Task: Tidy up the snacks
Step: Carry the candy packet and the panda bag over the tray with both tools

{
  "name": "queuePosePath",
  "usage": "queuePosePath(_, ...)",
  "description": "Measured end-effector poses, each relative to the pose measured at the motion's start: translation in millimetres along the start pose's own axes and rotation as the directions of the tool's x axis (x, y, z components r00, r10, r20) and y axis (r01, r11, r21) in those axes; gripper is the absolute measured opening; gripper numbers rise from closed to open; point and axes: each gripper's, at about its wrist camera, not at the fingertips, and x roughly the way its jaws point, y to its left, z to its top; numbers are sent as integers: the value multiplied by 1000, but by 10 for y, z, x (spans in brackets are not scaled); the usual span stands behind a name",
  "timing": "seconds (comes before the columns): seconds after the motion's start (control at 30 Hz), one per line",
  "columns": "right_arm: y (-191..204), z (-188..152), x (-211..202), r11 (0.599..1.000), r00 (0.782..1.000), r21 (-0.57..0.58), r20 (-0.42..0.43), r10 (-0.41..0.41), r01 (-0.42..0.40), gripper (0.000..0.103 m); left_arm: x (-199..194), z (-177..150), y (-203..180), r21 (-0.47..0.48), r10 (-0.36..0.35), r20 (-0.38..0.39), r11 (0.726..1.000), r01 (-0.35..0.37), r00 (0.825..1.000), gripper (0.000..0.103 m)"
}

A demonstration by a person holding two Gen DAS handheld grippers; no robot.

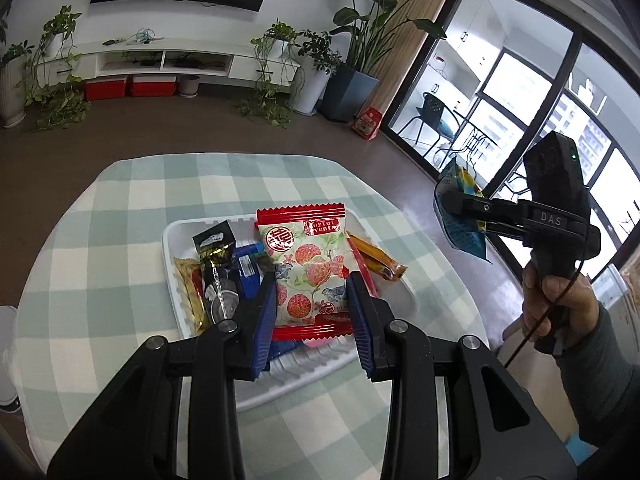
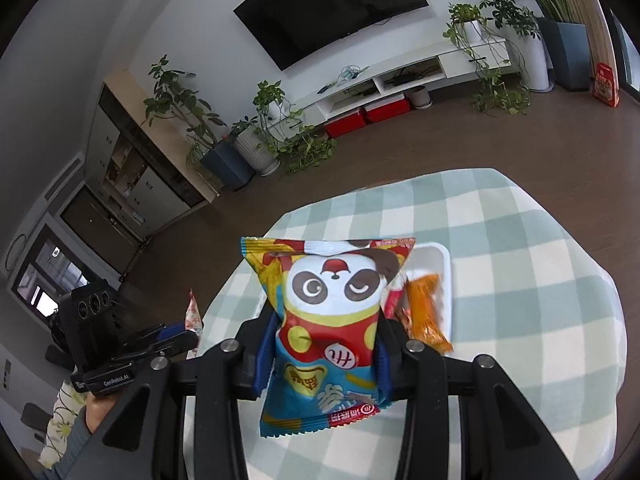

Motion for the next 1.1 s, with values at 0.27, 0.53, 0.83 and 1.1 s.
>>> queuePosePath(0.27, -40, 52, 838, 994, 987, 25, -123, -99, 103, 43, 676, 91, 333, -57, 38, -52, 998, -41, 998, 32)
queuePosePath(0.53, -150, -107, 1269, 980, 964, 18, -188, -189, 196, 44, 1142, 23, 445, -54, 67, -93, 996, -72, 993, 32)
queuePosePath(0.83, -150, -186, 1367, 973, 960, -18, -160, -230, 230, 44, 1360, -15, 476, -53, 82, -109, 995, -88, 991, 32)
queuePosePath(1.1, -159, -307, 1390, 975, 964, -13, -146, -223, 223, 43, 1414, -85, 456, -62, 72, -109, 995, -79, 991, 32)
